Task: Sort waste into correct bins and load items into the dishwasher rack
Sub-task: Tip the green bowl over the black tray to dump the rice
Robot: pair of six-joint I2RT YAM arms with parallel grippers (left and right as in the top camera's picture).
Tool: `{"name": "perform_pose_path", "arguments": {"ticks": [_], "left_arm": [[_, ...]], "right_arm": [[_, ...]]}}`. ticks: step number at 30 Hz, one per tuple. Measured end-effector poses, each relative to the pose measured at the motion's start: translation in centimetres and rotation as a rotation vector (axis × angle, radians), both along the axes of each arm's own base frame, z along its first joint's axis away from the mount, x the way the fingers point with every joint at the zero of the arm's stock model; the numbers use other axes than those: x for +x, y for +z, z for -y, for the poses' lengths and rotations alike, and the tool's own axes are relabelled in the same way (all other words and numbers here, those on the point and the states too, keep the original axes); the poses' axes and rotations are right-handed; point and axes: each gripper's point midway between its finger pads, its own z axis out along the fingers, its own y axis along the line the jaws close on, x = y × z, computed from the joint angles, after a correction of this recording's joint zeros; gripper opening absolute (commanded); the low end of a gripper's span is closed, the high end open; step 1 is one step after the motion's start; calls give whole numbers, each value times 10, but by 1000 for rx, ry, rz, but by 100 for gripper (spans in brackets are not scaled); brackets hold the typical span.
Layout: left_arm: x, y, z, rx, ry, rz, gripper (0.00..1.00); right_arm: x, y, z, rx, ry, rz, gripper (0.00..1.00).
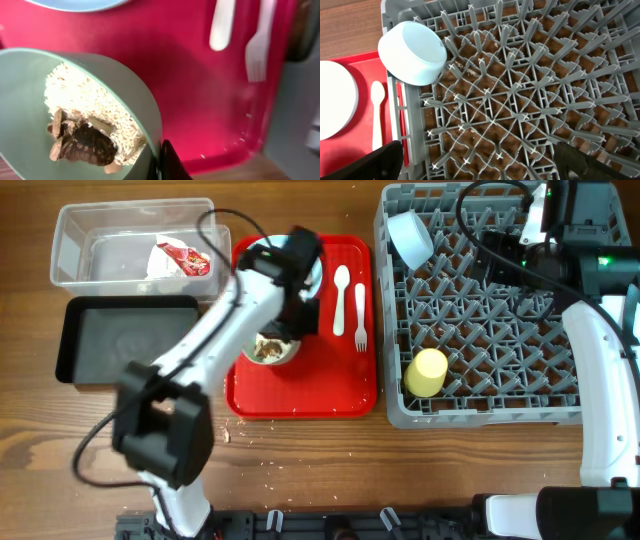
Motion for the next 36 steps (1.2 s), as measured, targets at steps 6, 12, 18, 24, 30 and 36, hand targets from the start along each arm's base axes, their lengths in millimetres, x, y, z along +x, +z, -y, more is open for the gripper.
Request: {"name": "perform_pose_path", "arguments": {"ticks": [6, 12, 18, 24, 30, 36], "left_arm": [[12, 46, -79, -201, 172, -20, 4], [30, 58, -188, -404, 300, 57, 4], [34, 33, -254, -620, 418, 76, 4], [39, 11, -288, -878, 532, 103, 4], [43, 36, -305, -1063, 579, 216, 4], [41, 63, -331, -1215, 664, 320, 4]], "right_arm": [[0, 0, 0, 0, 0, 0, 98], [0, 0, 0, 0, 0, 0, 98], [0, 0, 0, 0, 0, 0, 98], [0, 0, 0, 0, 0, 0, 98], [-1, 0, 0, 0, 0, -3, 98], [-4, -3, 0, 0, 1, -20, 98]]}}
